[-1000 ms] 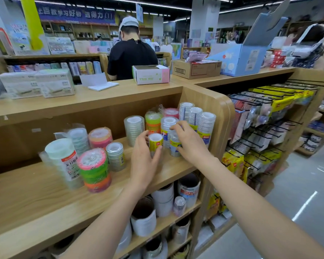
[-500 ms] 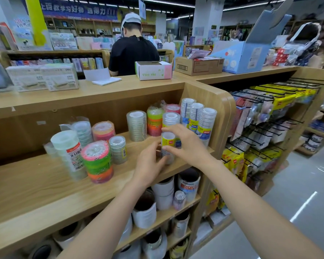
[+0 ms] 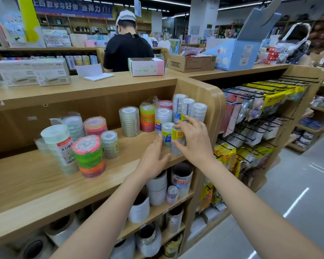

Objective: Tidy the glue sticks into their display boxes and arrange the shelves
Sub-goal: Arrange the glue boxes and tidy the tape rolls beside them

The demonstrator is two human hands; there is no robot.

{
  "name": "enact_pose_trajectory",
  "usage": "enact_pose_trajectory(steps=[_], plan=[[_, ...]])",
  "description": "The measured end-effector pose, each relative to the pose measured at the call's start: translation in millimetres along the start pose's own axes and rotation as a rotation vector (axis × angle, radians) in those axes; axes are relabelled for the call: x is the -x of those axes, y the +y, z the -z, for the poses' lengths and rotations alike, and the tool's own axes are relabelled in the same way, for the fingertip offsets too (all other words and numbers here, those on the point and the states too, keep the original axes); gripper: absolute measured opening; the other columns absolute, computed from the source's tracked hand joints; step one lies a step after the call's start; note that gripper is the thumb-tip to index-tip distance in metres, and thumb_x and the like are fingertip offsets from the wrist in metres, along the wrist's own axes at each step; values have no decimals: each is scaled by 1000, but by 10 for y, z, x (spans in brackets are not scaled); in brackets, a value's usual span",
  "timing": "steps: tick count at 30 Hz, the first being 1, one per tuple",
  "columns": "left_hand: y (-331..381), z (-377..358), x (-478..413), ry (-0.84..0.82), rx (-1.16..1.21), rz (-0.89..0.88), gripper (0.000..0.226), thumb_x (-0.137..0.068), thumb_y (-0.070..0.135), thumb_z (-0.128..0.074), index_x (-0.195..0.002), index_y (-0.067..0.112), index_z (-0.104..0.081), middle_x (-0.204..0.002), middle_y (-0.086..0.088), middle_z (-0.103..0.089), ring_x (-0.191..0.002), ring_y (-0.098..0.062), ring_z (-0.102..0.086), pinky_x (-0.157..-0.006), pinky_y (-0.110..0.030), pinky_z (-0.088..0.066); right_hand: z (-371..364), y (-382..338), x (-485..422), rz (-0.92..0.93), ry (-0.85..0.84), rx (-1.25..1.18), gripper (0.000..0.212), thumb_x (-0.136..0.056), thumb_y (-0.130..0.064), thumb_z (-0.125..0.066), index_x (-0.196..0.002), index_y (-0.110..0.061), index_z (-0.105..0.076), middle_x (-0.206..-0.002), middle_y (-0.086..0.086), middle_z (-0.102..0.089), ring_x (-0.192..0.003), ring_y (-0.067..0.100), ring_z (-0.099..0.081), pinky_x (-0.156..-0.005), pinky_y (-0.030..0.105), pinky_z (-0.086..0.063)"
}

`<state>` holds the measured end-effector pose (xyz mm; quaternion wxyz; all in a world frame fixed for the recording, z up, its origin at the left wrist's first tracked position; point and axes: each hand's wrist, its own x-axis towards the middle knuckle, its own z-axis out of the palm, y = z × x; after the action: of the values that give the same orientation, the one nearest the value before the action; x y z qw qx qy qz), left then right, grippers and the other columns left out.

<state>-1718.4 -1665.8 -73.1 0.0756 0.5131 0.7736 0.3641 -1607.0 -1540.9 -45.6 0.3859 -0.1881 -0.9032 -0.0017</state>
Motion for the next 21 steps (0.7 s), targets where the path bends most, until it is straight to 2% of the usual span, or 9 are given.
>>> enact_pose_trajectory(steps=[3, 7, 14, 16, 19, 21], plan=[[23, -30, -86, -14, 7, 30, 83, -95, 20, -60, -155, 0, -5, -163, -16, -9, -151, -23, -9, -116, -22, -7, -22, 52, 80, 54, -51, 91, 61, -74, -29, -78, -130, -20, -56, -147, 4, -49, -146, 25, -29, -119, 48, -13], [91, -65, -155, -47, 4, 31, 84, -95, 19, -59, -155, 2, -3, -162, -15, -14, -149, -24, -20, -117, -30, -20, -77, 114, 103, 46, -41, 89, 68, -72, -24, -82, -134, -20, -52, -149, 2, -46, -145, 23, -31, -119, 48, -10], [10, -86, -201, -64, -24, 22, 88, -91, 21, -61, -155, 2, -3, -162, -15, -15, -149, -25, -19, -120, -35, -21, -120, 164, 108, 72, -19, 73, 73, -76, -27, -78, -141, -20, -44, -152, 3, -41, -145, 21, -30, -119, 45, -5], [-30, -86, -185, -49, -18, 20, 91, -87, 27, -60, -156, 3, -6, -161, -15, -21, -147, -26, -24, -119, -39, -25, -103, 174, 112, 74, -9, 43, 76, -77, -31, -76, -144, -21, -41, -155, 4, -37, -146, 20, -27, -119, 45, -6], [-21, -71, -98, 69, -48, -27, 81, -86, 24, -62, -154, 4, -21, -155, -14, -34, -143, -27, -32, -117, -42, -28, -28, 141, 83, 95, 65, -3, 69, -82, -36, -70, -143, -20, -44, -154, 4, -38, -144, 20, -30, -117, 48, -15], [27, -9, 18, 285, -105, -121, 64, -86, 13, -64, -145, 7, -41, -143, -12, -48, -133, -27, -42, -112, -40, -34, 28, 49, 39, 134, 124, -55, 60, -85, -36, -65, -139, -18, -48, -151, 3, -41, -141, 20, -35, -114, 47, -21]])
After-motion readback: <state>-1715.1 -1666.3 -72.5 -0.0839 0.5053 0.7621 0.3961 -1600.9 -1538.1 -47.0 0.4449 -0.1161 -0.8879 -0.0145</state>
